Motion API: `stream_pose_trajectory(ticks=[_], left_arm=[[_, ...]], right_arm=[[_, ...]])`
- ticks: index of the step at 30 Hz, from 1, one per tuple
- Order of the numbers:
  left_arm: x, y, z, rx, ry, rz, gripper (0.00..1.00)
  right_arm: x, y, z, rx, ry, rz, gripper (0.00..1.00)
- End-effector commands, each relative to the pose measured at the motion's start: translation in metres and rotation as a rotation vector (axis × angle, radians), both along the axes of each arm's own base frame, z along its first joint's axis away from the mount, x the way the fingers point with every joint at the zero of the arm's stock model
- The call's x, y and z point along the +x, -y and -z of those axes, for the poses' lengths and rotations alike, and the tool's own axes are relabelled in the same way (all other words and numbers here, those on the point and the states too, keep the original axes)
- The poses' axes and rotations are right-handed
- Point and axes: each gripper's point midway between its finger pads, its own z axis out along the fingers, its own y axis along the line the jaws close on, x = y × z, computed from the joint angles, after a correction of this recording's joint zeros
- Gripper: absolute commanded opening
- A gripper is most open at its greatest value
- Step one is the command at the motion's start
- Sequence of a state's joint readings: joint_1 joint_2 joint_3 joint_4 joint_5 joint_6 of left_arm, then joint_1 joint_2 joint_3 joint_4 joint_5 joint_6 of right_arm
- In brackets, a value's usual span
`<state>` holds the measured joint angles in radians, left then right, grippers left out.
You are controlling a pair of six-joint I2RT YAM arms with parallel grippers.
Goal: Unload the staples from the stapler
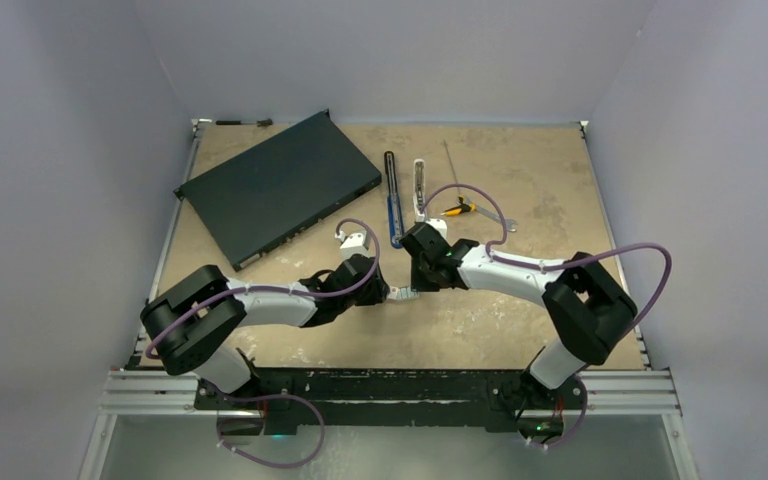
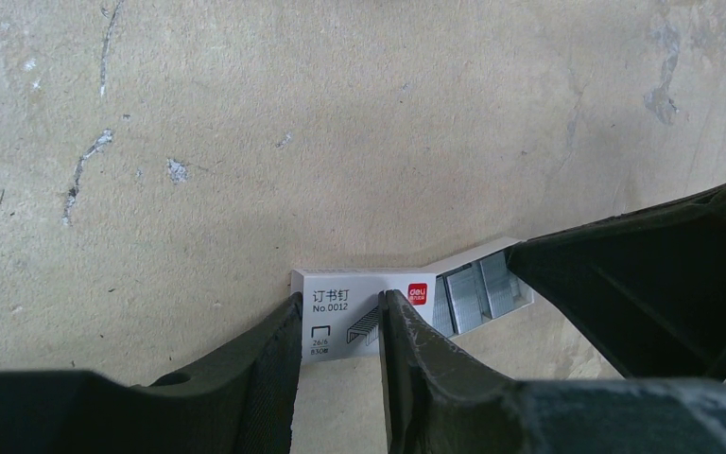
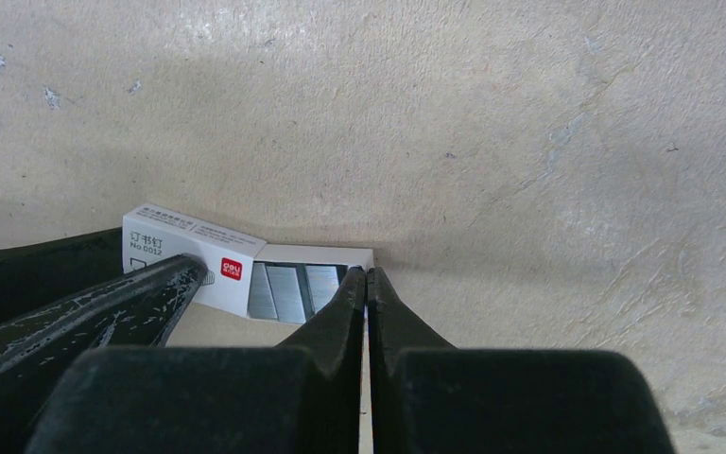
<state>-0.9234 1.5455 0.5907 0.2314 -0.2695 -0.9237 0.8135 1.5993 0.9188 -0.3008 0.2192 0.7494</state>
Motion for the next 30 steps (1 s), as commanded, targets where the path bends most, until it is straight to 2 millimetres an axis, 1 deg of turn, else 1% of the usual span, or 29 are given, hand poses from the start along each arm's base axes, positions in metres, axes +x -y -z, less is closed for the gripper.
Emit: stream_pose_trajectory(ticks=[1,7,17,30], left_arm=[[-0.007,-0.001,0.006,0.006,-0.016,0.011,0.32],[-0.011,-0.002,0.007,-0.002,-0.023,0.010,0.32],[-0.020,-0.001,0.012,-0.006,-0.037,0.017,0.32],[-0.026,-0.008,0.016,0.008,-0.039,0.002,0.32]], right_arm=[[0.001,-0.003,0.005,0.008,0.005,0.030,0.00],[0.001,-0.002,0.010,0.003,-0.001,0.039,0.00],[0.000,0.002,0.013,-0.003,-0.004,0.062,0.00],[0.002,0.016,0.014,-0.027,0.002,0.094,0.00]])
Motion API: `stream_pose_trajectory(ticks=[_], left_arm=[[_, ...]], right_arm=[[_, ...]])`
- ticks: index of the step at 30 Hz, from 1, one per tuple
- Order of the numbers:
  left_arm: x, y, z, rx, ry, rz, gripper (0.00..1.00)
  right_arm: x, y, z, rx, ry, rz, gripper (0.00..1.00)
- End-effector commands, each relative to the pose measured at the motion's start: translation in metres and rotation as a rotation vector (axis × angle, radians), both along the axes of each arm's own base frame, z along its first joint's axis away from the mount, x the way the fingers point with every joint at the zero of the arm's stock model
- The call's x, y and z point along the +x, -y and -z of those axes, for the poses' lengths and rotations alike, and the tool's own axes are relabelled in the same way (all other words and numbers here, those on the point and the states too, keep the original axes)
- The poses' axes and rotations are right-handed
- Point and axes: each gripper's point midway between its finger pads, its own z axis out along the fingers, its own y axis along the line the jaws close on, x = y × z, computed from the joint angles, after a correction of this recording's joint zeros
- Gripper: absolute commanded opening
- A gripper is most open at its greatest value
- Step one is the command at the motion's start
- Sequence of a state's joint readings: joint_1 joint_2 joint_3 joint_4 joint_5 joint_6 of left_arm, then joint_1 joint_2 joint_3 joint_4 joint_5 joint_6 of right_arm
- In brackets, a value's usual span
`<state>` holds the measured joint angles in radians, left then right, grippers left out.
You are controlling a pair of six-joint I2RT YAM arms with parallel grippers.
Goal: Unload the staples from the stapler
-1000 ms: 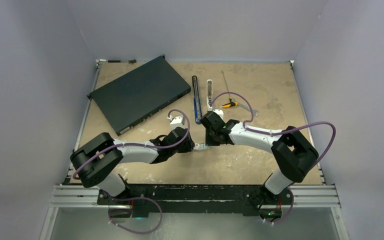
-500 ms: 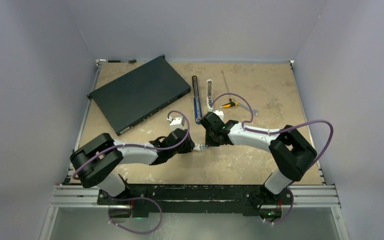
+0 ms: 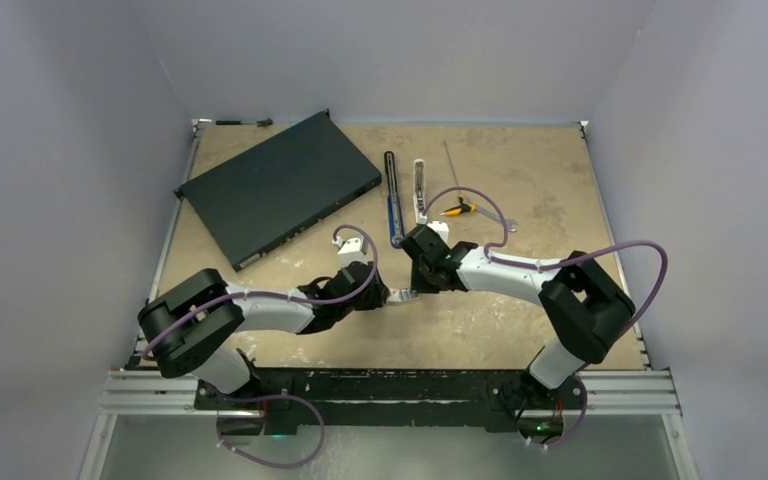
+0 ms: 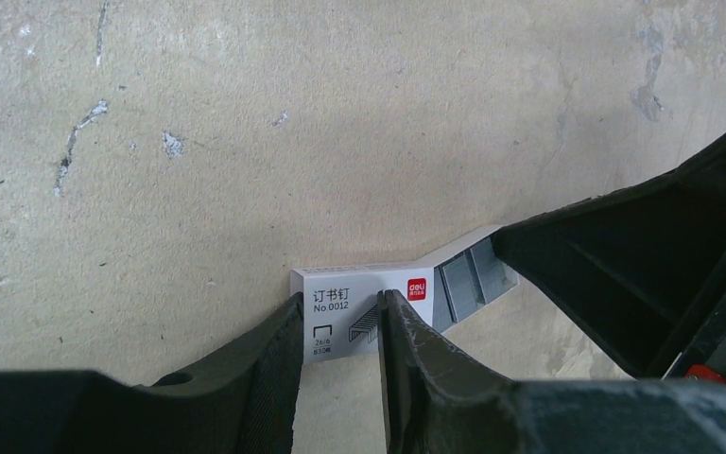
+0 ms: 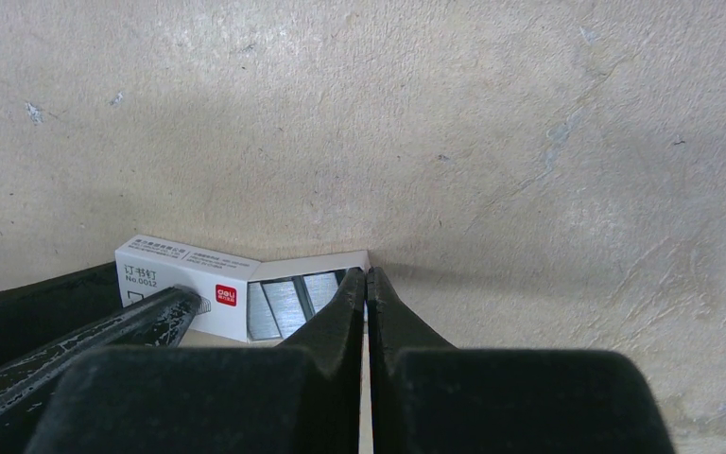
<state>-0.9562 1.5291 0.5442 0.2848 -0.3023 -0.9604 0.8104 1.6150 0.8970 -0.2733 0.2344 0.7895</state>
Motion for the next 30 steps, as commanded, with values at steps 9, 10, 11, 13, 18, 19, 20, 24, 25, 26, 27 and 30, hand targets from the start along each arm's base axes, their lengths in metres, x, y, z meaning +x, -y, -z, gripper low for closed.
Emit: stream_pose_trajectory(ticks=[9,10,11,13,18,19,20,24,25,26,27,30], left_arm=[[-0.0178,-0.0102,0.0156,0.042,-0.055,0.015,0.32],[-0.0176,-0.0102,0.0156,0.042,-0.055,0.014,0.32],[-0.0175,-0.0102,0.0153,0.042,-0.054,0.014,0.32],[-0.0177,-0.0109,0.0152,0.043,-0.054,0.012,0.32],[-0.0177,-0.0123,0.0146,0.044,-0.053,0.009,0.31],[-0.0178,-0.0125,0.0150,0.044,-0.053,0.008,0.31],[-0.0181,-0.0127,0.0149,0.045,-0.054,0.008,0.32],[-0.0183,-0.0128,0.0142,0.042,-0.054,0.006,0.32],[-0.0185,-0.0129,0.0142,0.042,-0.055,0.005,0.32],[-0.0184,-0.0128,0.0141,0.042,-0.054,0.005,0.31],[-0.0186,-0.0126,0.0140,0.041,-0.054,0.006,0.31],[-0.0184,-0.0119,0.0137,0.040,-0.054,0.006,0.31]], right_arm=[[0.0005,0.0178,0.0062,-0.032,0.003,0.057,0.00],[0.0003,0.0186,0.0068,-0.033,0.002,0.058,0.00],[0.0007,0.0186,0.0066,-0.033,0.003,0.059,0.00],[0.0005,0.0195,0.0072,-0.035,0.002,0.060,0.00],[-0.0005,0.0214,0.0084,-0.039,-0.001,0.061,0.00],[-0.0009,0.0221,0.0092,-0.040,-0.004,0.063,0.00],[-0.0006,0.0227,0.0094,-0.041,-0.002,0.065,0.00],[-0.0018,0.0241,0.0106,-0.043,-0.006,0.067,0.00],[-0.0017,0.0238,0.0104,-0.041,-0.005,0.067,0.00],[-0.0020,0.0238,0.0106,-0.042,-0.006,0.065,0.00],[-0.0021,0.0237,0.0105,-0.041,-0.007,0.065,0.00],[-0.0023,0.0227,0.0103,-0.038,-0.008,0.063,0.00]])
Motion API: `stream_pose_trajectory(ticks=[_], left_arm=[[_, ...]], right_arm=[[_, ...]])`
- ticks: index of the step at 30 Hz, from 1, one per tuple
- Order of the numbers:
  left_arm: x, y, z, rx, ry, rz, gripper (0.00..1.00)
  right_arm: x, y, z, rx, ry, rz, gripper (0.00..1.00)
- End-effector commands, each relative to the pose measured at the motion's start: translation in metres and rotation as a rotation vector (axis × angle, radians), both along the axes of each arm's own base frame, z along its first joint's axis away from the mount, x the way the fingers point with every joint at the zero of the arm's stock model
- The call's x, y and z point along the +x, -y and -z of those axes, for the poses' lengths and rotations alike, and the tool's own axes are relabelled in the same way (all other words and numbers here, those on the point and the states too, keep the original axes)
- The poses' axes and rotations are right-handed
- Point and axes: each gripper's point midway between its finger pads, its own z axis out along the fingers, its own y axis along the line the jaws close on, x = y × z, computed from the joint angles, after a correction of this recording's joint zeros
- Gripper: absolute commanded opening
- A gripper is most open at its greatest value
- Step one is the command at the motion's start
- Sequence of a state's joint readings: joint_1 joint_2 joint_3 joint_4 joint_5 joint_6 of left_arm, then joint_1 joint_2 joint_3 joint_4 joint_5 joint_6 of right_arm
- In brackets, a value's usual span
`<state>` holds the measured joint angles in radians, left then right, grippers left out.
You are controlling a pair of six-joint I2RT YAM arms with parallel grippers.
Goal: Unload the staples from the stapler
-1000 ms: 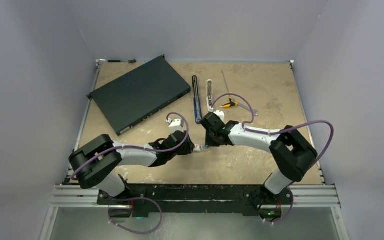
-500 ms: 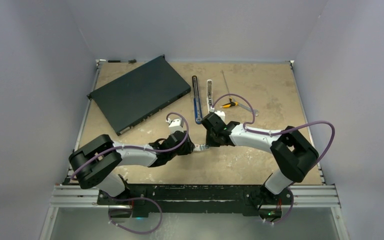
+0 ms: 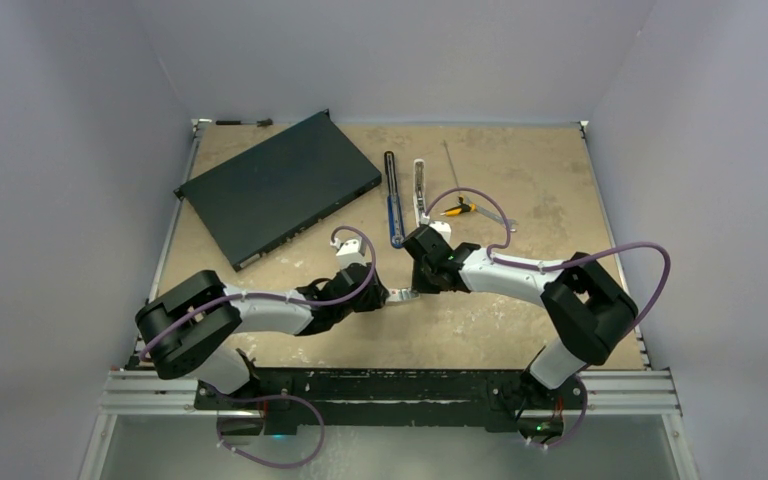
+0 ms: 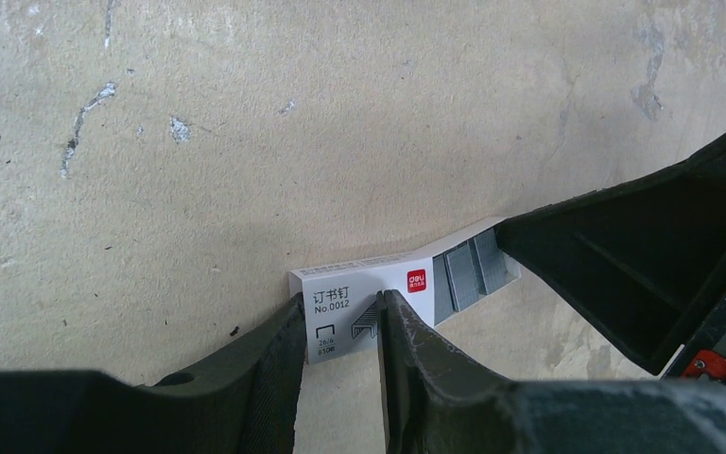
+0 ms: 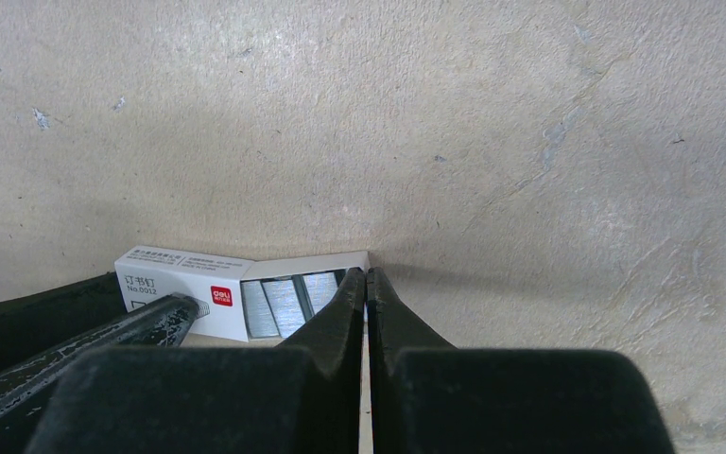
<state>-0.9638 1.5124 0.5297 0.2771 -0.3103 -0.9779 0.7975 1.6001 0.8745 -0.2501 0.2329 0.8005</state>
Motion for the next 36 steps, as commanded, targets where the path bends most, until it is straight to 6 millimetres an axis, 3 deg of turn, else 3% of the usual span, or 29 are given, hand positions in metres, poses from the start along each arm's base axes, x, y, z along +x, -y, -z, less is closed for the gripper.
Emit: stream_pose_trajectory(ticks=[1,9,17,36], left_arm=[[-0.014,-0.009,0.013,0.043,-0.048,0.015,0.31],[-0.015,-0.003,0.013,0.031,-0.049,0.018,0.31],[-0.020,-0.002,0.015,0.028,-0.057,0.015,0.31],[-0.022,0.011,0.014,0.012,-0.056,0.022,0.30]], right_arm=[[-0.004,0.019,0.010,-0.053,-0.017,0.042,0.00],[0.004,0.012,0.004,-0.026,0.011,0.042,0.00],[0.000,0.008,0.007,-0.001,0.004,0.031,0.00],[-0.010,-0.028,0.001,0.069,-0.003,-0.064,0.00]])
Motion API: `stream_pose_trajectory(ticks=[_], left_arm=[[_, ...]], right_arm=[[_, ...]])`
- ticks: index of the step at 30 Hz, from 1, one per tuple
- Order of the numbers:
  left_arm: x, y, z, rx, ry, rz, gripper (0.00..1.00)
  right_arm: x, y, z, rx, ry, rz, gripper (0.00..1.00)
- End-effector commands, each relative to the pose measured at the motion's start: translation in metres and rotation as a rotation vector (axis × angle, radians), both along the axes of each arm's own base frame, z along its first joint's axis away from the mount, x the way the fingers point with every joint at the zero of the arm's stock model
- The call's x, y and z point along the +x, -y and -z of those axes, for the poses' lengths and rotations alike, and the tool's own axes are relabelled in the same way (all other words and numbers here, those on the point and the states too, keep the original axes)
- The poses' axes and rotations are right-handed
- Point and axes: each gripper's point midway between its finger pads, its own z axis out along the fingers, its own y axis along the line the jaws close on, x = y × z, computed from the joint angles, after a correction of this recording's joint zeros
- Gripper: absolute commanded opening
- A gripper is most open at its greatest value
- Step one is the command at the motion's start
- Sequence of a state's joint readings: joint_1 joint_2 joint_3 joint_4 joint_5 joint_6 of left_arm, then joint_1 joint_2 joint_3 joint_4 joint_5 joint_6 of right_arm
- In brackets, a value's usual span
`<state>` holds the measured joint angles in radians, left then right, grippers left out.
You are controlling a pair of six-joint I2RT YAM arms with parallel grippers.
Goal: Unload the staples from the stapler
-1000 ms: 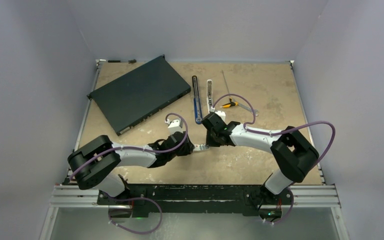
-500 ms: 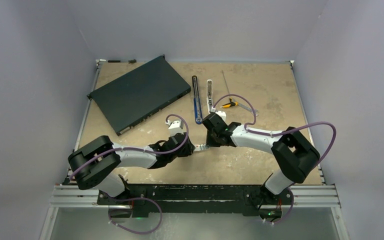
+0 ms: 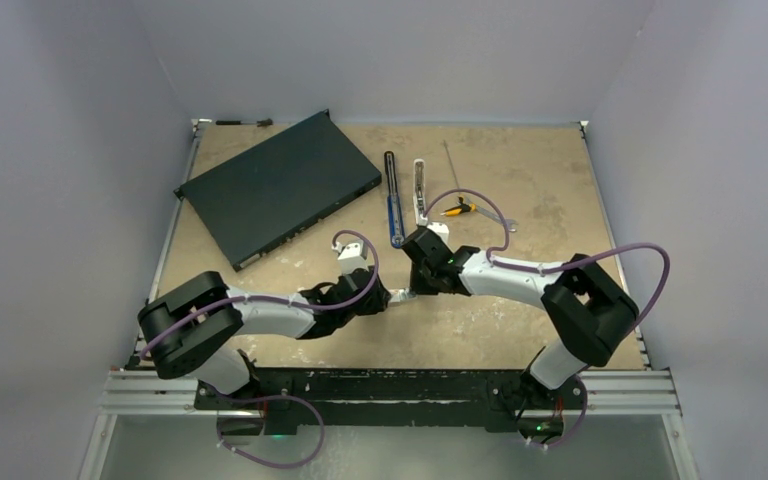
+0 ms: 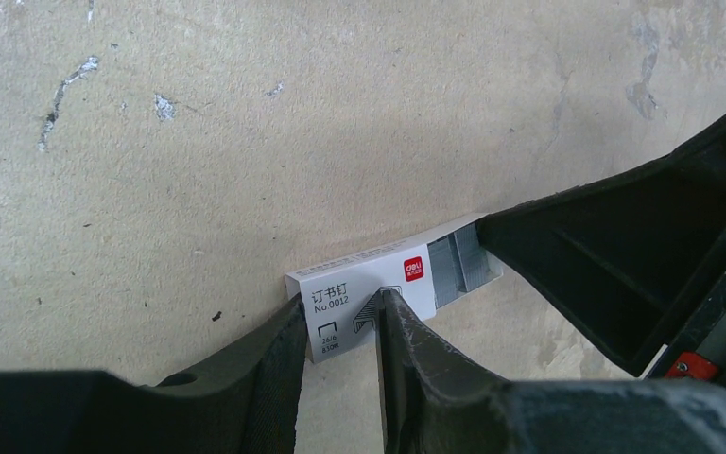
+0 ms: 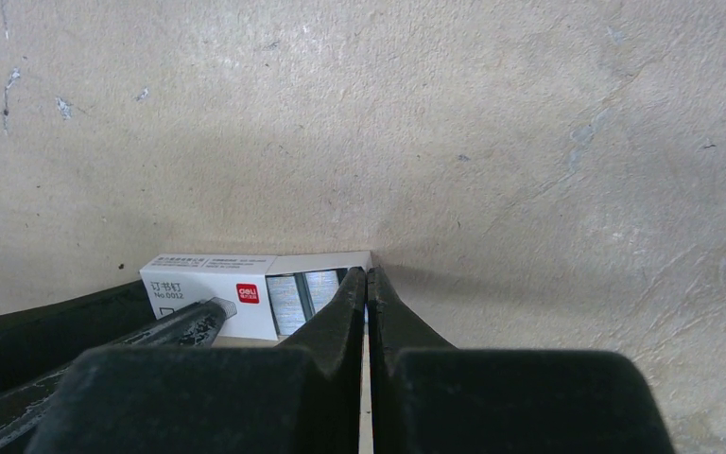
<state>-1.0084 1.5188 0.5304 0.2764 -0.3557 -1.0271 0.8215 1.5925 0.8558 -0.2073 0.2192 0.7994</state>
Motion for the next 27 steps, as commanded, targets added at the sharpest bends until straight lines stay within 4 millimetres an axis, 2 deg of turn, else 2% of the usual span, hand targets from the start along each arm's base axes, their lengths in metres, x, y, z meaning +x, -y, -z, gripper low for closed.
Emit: stream_pose_trajectory(ticks=[1,7,11,16,24,27], left_arm=[[-0.015,0.005,0.014,0.021,-0.056,0.043,0.30],[-0.014,0.006,0.013,0.027,-0.052,0.039,0.30],[-0.011,-0.007,0.010,0.071,-0.038,0.005,0.31],[-0.007,-0.012,0.005,0.091,-0.016,-0.015,0.32],[-0.006,-0.010,0.004,0.093,-0.014,-0.012,0.32],[-0.005,-0.012,0.001,0.099,-0.008,-0.014,0.32]], right_arm=[[-0.005,-0.019,0.000,0.040,-0.016,-0.036,0.00],[-0.006,-0.022,-0.003,0.049,-0.010,-0.042,0.00],[-0.007,-0.014,-0.011,0.031,-0.004,-0.010,0.00],[-0.007,-0.010,-0.028,0.038,0.020,-0.012,0.12],[-0.005,-0.012,-0.050,0.070,0.059,-0.019,0.16],[-0.005,-0.004,-0.049,0.033,0.061,-0.011,0.16]])
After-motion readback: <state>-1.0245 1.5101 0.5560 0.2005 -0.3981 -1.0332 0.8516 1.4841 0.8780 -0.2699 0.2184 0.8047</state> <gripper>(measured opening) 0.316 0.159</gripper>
